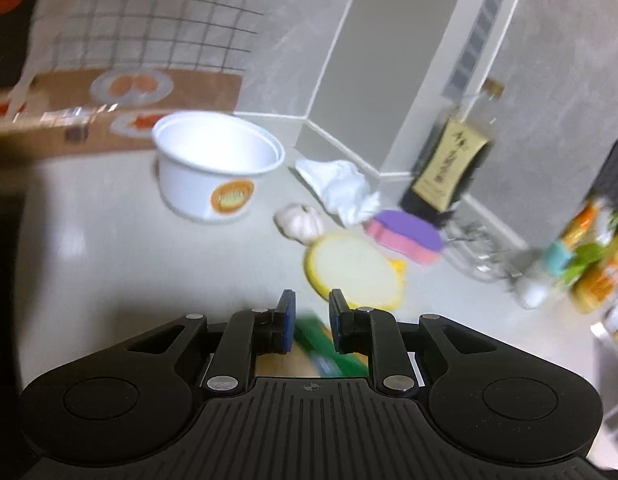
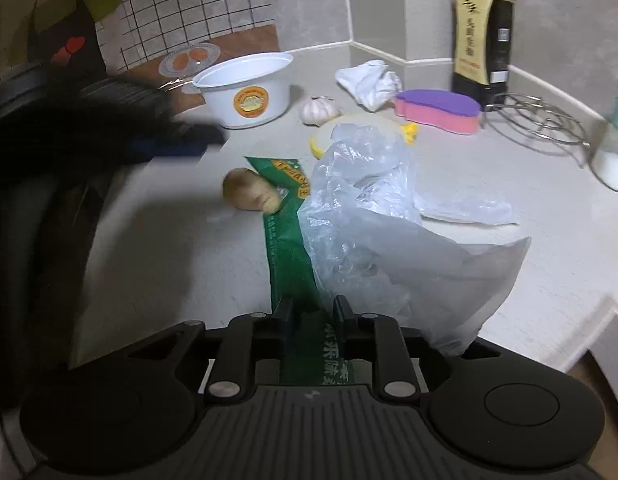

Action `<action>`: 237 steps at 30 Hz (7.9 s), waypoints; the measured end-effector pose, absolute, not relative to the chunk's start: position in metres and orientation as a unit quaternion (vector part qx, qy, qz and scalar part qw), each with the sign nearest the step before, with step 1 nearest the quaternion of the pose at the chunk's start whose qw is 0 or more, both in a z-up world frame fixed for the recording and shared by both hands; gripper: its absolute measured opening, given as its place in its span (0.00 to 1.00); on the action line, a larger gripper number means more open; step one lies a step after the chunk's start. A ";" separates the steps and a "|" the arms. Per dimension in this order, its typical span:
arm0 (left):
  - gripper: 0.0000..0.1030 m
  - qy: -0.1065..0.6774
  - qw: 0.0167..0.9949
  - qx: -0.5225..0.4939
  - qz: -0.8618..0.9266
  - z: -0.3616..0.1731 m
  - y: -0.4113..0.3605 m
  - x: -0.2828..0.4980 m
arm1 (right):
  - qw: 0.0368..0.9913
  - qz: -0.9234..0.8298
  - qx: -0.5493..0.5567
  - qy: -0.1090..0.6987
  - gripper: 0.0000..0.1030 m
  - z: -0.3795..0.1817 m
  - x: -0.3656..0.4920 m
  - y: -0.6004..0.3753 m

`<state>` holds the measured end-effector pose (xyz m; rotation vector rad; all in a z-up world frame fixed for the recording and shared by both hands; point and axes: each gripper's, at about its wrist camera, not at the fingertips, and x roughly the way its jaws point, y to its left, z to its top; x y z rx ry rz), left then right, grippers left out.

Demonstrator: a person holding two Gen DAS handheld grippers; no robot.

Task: Collect trash
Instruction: 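Grasp the ginger root with the left gripper while the right reaches the other green packet, then close the right gripper on the second green packet and lift it, then grasp the clear plastic bag with the right gripper while the left lifts the ginger, then lower both grippers into the green bin and open them, dropping ginger and bag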

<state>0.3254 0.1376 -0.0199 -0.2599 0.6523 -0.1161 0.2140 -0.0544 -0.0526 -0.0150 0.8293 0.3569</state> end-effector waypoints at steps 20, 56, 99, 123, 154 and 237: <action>0.24 0.383 0.918 0.016 -0.099 -0.042 0.132 0.244 | 0.902 0.197 0.040 0.381 0.40 -0.042 0.184 -0.125; 0.51 0.401 0.912 -0.046 -0.072 -0.055 0.106 0.290 | 0.920 0.173 0.000 0.353 0.55 -0.050 0.153 -0.141; 0.54 0.403 0.899 -0.032 -0.170 -0.064 0.143 0.276 | 0.897 0.211 -0.034 0.388 0.55 -0.069 0.260 -0.057; 0.46 0.388 0.915 -0.021 -0.112 -0.057 0.140 0.239 | 0.883 0.288 0.121 0.349 0.17 -0.011 0.191 -0.120; 0.45 0.347 0.914 -0.209 -0.003 -0.027 0.214 0.088 | 0.881 0.335 -0.055 0.330 0.67 -0.043 0.197 -0.037; 0.18 0.383 0.889 -0.242 -0.061 -0.048 0.126 0.041 | 0.913 0.220 0.007 0.344 0.62 -0.071 0.103 -0.157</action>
